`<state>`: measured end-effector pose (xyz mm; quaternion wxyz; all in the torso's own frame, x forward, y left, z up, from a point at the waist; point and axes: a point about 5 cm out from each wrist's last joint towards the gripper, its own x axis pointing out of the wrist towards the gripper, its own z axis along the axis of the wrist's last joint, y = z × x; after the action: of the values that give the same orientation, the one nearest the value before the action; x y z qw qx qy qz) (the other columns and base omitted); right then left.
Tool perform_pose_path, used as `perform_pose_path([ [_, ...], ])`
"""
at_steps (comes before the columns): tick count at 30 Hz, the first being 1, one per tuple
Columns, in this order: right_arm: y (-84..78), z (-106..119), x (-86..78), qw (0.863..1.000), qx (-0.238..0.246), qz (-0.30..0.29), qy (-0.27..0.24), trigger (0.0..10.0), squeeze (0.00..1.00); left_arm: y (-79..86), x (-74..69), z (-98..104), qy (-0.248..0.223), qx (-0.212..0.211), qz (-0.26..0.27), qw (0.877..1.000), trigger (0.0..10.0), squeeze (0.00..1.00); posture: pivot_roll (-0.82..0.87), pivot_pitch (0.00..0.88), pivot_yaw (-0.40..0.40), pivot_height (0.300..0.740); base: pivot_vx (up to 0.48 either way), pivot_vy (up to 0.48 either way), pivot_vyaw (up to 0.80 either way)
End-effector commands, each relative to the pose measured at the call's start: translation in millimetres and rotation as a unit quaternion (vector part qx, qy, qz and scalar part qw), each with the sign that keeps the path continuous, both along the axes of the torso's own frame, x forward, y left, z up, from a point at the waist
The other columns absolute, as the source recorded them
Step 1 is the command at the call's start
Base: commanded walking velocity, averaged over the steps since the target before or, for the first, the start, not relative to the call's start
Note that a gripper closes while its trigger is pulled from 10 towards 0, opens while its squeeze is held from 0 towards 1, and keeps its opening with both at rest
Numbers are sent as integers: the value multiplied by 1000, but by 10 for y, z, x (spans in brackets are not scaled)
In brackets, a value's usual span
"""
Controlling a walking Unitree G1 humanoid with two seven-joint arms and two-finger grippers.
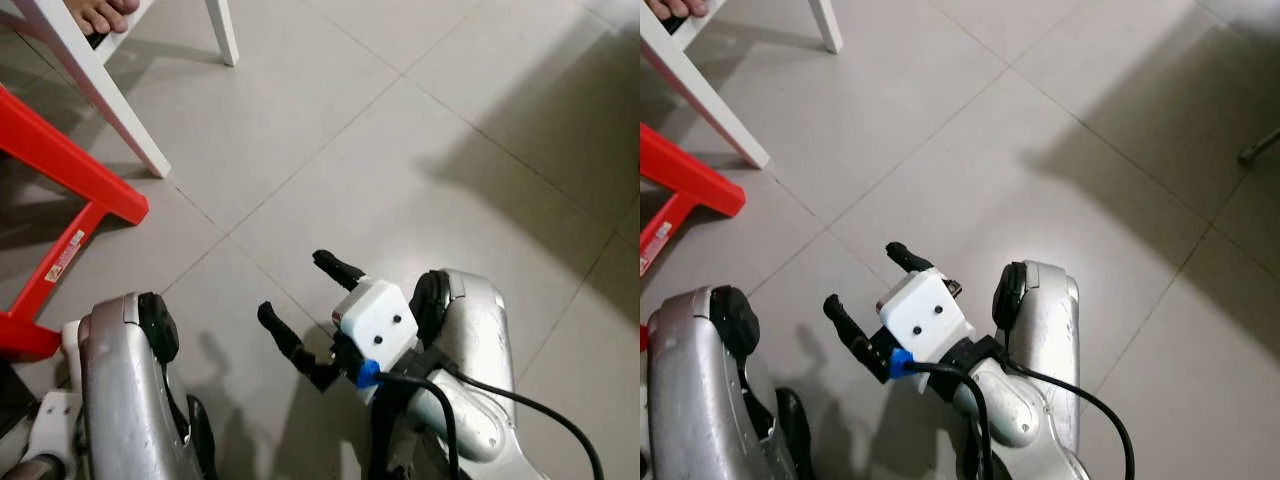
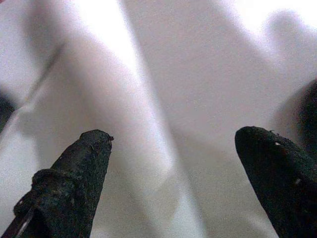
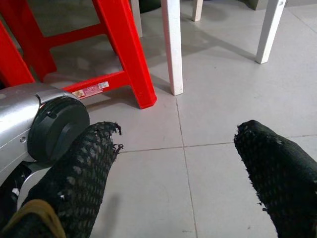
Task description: Building children table
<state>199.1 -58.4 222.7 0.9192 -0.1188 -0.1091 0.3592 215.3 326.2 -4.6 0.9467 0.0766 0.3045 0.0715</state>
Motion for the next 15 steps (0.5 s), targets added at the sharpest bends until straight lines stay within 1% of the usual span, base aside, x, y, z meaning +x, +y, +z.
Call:
perform_pose_path([
  [1,23,-52,-53,1000,2,14,18,10000,0,-37,-199,-178,49,-9,0,999,10000,0,-119,598,-77,300,0,0,0],
  [5,21,-48,-51,1000,2,15,18,10000,0,-38,-209,-193,56,-6,0,998,10000,0,-125,602,-82,300,0,0,0],
  [7,22,-50,-57,1000,0,18,19,10000,0,-37,-305,-257,75,-5,5,997,10000,0,-130,607,-84,300,0,0,0],
  [9,22,-50,-57,1000,0,18,19,10000,0,-37,-305,-257,75,-5,5,997,10000,0,-130,607,-84,300,0,0,0],
  [11,25,-53,-65,1000,0,21,21,10000,0,-53,-398,-322,91,-8,7,996,10000,0,-133,612,-87,300,0,0,0],
  [12,25,-53,-65,1000,0,21,21,10000,0,-53,-398,-322,91,-8,7,996,10000,0,-133,612,-87,300,0,0,0],
  [15,40,-53,-100,999,2,24,23,10000,0,-80,-534,-404,110,-11,6,994,10000,0,-141,615,-90,300,0,0,0],
])
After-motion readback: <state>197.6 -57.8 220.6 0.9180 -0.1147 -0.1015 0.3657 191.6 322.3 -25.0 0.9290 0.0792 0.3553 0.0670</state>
